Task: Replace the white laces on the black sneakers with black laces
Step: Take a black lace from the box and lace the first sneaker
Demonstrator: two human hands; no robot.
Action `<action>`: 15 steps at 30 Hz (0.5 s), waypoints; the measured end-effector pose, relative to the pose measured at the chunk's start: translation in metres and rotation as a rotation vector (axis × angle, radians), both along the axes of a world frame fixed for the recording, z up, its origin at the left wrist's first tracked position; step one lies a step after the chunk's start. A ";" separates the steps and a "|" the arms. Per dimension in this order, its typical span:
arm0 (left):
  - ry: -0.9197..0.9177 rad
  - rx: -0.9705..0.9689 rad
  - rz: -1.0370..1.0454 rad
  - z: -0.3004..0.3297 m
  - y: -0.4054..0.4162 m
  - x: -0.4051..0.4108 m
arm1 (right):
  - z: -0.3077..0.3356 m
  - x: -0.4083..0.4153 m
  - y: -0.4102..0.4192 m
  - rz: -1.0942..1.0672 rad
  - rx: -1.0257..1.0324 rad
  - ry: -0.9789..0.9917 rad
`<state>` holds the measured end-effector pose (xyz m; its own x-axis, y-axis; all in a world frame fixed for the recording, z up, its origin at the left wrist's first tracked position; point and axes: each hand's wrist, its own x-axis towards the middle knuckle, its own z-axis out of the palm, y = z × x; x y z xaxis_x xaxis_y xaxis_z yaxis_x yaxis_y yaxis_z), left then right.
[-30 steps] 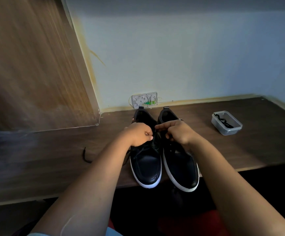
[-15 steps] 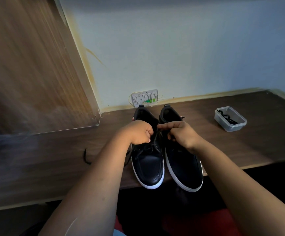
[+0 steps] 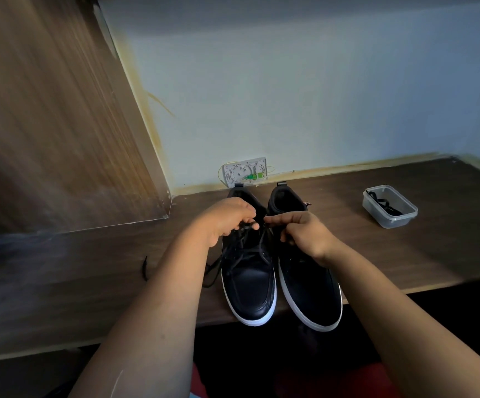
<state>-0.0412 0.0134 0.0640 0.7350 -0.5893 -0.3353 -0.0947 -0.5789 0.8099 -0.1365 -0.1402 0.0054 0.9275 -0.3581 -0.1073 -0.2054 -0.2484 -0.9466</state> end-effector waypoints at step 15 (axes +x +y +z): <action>-0.201 -0.022 0.215 -0.004 0.023 0.016 | 0.002 -0.002 0.002 -0.032 -0.031 0.022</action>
